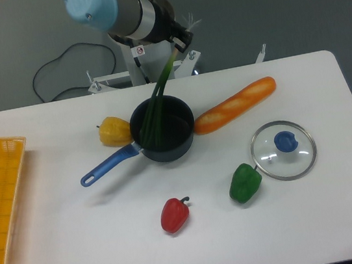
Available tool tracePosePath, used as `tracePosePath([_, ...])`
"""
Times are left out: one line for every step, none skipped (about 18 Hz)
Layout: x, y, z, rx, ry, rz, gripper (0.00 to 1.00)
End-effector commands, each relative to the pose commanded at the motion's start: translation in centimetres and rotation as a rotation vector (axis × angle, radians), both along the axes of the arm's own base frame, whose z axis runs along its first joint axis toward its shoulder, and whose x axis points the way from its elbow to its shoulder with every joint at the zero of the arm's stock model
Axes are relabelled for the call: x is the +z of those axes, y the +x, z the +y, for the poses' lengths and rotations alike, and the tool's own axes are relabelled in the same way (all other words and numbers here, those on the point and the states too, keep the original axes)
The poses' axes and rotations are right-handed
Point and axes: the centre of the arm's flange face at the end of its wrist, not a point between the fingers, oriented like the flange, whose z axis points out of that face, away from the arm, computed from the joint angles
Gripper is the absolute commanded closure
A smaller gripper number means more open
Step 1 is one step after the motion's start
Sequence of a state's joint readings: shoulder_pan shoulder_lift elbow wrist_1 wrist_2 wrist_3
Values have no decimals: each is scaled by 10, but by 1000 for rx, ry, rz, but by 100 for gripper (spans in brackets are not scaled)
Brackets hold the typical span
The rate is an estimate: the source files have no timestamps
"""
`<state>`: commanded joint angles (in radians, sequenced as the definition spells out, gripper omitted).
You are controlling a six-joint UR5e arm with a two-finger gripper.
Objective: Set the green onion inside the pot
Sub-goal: 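Move the gripper sideways, pushing the onion upright inside the saucepan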
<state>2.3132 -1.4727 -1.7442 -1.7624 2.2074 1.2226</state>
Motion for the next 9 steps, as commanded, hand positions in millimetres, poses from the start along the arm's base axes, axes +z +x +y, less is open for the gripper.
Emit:
tracePosePath([0,0,-1,1,-7,-4,85])
tracePosePath([0,0,-2,1,-7,0,85])
tracePosePath([2,1,-4,2,-8,3,85])
tracePosePath([1,2,-7,3,-17,5,85])
tracePosePath([1,2,-8,2,-24,9,85])
tracePosePath([1,3,-8,1,-28,8,85])
tracePosePath([-2,2,-7,2,-34,5,85])
tracePosePath([-5,2,-7,1,-39,3,85])
tracePosePath([-5,1,-6,1,-43,8,85])
